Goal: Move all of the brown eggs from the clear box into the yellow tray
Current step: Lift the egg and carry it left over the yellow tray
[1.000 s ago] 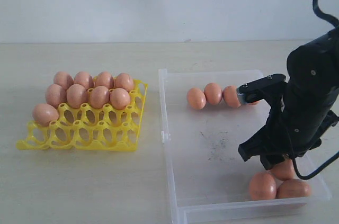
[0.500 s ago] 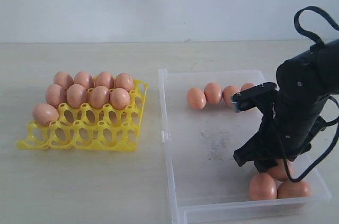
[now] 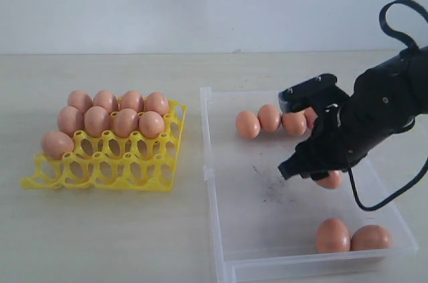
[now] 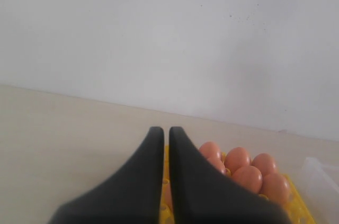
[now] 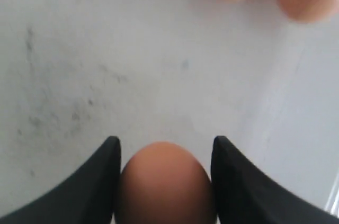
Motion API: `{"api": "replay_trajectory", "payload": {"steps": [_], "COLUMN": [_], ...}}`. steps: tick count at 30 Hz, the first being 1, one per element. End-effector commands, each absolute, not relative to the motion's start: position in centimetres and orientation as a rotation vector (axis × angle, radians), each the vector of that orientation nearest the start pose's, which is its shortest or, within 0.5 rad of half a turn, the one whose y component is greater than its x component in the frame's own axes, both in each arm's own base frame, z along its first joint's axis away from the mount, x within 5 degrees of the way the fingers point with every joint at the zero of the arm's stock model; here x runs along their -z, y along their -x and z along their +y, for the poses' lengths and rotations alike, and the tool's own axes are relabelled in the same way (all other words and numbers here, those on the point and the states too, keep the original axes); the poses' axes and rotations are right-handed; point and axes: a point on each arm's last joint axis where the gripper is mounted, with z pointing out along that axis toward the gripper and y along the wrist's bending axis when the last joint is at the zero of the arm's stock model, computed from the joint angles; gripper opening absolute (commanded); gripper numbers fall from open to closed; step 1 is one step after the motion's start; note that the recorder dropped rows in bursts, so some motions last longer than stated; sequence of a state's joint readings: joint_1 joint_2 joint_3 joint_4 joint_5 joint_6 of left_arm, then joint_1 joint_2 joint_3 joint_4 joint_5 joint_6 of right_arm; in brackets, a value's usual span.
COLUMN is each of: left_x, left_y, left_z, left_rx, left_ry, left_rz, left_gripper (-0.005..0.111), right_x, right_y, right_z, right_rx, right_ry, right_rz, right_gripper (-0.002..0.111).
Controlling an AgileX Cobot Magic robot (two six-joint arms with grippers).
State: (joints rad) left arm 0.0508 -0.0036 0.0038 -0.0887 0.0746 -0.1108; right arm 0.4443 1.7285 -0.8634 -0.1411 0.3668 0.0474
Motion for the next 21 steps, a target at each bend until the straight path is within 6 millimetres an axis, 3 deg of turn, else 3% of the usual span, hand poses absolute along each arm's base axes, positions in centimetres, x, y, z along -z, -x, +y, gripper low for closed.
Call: {"api": "replay_trajectory", "payload": {"steps": [1,5,10,16,21], "left_x": [-20.7,-20.7,-20.7,-20.7,-20.7], "left_y": [-5.6,-5.6,-5.6,-5.6,-5.6], "left_z": [0.2,0.2,0.2,0.2,0.2], "left_rx": [0.128,0.128,0.128,0.128,0.128], "left_ry": [0.186,0.186,0.186,0.186,0.186], "left_rz": [1.542,1.542,1.542,1.542,1.542], "left_gripper": [0.004,0.004,0.004,0.004,0.004], "right_x": [-18.3,-19.9,-20.3,-21.5,-22.5], "right_y": [-29.3,-29.0,-27.9,-26.8,-25.9], "right_z": [13.5,13.9,15.2,17.9,20.0], "right_rx": [-0.114,-0.196,-0.307,-0.437,-0.659], "right_ry": [0.640,0.591,0.581,0.661,0.715], "right_rz": [2.398,2.188,1.946,1.664,1.377], "right_gripper": [0.000,0.000,0.000,0.000,0.000]}}
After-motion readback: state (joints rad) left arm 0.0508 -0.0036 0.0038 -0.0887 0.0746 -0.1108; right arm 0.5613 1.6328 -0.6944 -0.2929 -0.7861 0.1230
